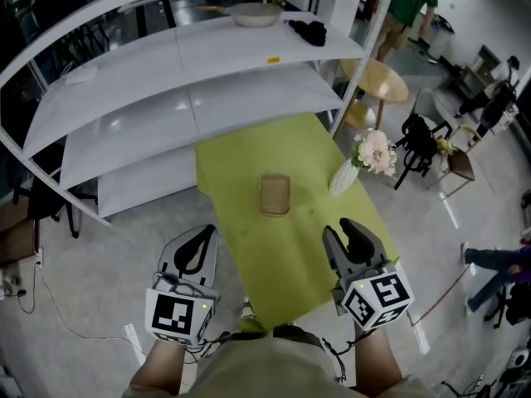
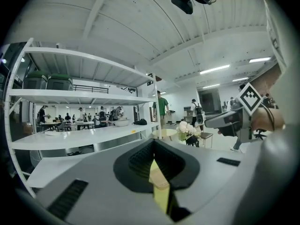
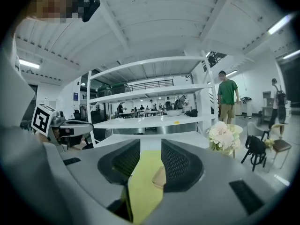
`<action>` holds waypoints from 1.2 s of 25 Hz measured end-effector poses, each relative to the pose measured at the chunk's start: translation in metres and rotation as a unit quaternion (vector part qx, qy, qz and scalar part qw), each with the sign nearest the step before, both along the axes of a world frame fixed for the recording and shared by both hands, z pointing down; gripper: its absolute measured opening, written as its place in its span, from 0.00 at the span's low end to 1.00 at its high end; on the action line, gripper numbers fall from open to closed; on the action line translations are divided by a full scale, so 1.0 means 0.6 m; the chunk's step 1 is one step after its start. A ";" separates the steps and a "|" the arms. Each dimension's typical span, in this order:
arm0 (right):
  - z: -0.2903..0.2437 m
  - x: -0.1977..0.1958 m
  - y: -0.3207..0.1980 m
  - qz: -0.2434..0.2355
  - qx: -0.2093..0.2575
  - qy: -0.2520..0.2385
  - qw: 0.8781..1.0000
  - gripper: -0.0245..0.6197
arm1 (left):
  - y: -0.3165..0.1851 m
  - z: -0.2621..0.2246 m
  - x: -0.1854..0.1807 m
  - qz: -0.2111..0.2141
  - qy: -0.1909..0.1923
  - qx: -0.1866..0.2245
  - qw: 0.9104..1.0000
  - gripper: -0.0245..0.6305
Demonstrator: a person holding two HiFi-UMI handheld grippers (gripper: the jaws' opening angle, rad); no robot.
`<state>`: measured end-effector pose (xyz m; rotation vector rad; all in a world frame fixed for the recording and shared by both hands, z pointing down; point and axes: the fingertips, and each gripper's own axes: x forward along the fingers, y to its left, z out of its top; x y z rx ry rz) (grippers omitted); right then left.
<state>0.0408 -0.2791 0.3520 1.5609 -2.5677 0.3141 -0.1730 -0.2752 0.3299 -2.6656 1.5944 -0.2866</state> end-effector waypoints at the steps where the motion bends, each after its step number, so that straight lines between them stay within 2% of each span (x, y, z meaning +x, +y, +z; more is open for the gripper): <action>1: 0.005 0.003 -0.009 -0.002 -0.005 -0.011 1.000 0.26 | -0.007 0.002 0.004 -0.003 0.000 -0.002 1.000 0.05; 8: 0.052 0.017 -0.100 -0.010 -0.034 -0.029 0.999 0.26 | -0.070 0.024 0.038 -0.010 0.003 -0.011 1.000 0.05; 12: 0.081 0.008 -0.160 -0.013 -0.043 -0.036 0.998 0.25 | -0.112 0.046 0.051 -0.006 -0.009 -0.022 1.000 0.05; 21: 0.178 -0.022 -0.256 -0.031 -0.073 -0.015 0.997 0.25 | -0.189 0.126 0.091 0.018 -0.034 -0.063 0.997 0.05; 30: 0.337 -0.039 -0.323 -0.021 -0.148 -0.002 0.989 0.24 | -0.254 0.252 0.097 0.018 -0.027 -0.131 0.991 0.05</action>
